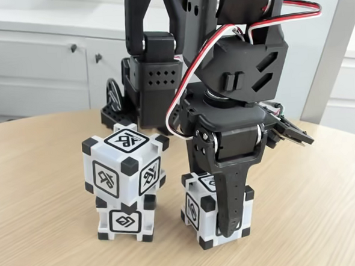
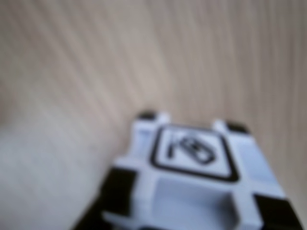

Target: Stack cubes from left to right.

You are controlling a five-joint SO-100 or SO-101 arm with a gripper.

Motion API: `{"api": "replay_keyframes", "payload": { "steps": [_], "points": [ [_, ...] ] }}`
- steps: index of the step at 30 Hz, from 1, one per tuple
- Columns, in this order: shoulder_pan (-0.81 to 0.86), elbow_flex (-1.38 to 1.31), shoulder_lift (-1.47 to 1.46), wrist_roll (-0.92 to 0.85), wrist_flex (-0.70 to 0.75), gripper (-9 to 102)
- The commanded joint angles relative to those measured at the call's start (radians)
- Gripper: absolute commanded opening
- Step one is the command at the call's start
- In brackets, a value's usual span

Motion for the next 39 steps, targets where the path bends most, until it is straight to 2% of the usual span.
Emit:
{"api": "replay_keyframes", "payload": {
  "steps": [1,11,17,25,32,39],
  "points": [
    [0.014,-0.069,0.077,0.017,0.069,17],
    [-0.008,-0.529,0.166,0.126,0.362,18],
    [-0.008,-0.804,0.164,0.106,0.551,18],
    [0.026,-0.842,0.169,0.002,0.569,18],
    [0.210,-0.839,0.186,-0.060,0.571,19],
    [0.288,-0.839,0.189,-0.098,0.574,18]
  ]
}}
